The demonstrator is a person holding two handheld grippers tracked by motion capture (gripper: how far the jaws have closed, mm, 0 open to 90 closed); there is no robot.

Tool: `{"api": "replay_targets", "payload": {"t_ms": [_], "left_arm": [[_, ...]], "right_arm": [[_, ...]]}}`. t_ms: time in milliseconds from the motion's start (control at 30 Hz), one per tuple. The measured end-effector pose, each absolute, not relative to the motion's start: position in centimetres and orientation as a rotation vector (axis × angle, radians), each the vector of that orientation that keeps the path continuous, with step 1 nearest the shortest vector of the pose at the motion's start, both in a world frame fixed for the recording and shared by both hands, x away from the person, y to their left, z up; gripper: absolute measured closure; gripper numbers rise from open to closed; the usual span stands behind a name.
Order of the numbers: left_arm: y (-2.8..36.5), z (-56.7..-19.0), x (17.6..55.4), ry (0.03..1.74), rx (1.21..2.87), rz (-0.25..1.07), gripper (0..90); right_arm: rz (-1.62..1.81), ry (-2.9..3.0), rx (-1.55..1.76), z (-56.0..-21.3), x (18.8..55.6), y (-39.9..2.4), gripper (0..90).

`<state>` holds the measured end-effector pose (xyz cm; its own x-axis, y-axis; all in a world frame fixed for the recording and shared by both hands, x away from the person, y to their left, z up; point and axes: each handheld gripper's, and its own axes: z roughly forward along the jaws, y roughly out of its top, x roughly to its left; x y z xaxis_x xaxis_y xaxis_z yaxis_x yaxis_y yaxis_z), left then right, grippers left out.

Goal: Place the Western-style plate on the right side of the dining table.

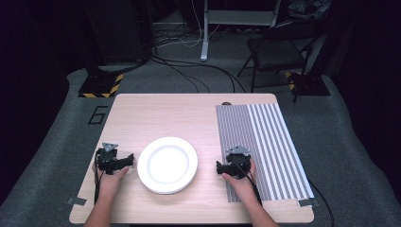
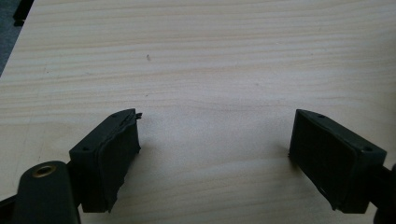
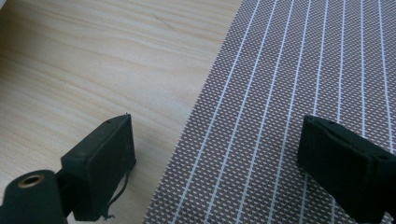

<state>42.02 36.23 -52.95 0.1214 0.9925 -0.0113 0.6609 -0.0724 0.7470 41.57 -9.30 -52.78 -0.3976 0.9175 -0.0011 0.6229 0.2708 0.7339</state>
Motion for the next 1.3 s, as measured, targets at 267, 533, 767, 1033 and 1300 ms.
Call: {"api": "replay_targets", "payload": {"t_ms": [267,533,767,1033,1300], "left_arm": [[36.2,-52.5,41.6,1.61,1.806,0.693,32.5],[36.3,-52.0,41.1,1.645,1.788,0.651,40.4],[36.2,-51.3,40.8,1.63,1.779,0.609,44.0],[35.8,-50.5,40.4,1.617,1.753,0.57,47.8],[35.9,-49.6,39.7,1.616,1.702,0.53,54.7]], "right_arm": [[0.924,2.085,1.415,-52.7,41.5,-9.4,16.5],[0.943,2.08,1.427,-52.3,41.2,-9.1,26.7],[0.962,2.069,1.411,-52.0,40.9,-8.8,32.3],[0.997,2.079,1.4,-51.4,40.6,-8.7,37.6],[1.044,2.109,1.361,-50.5,40.0,-8.1,43.5]]}}
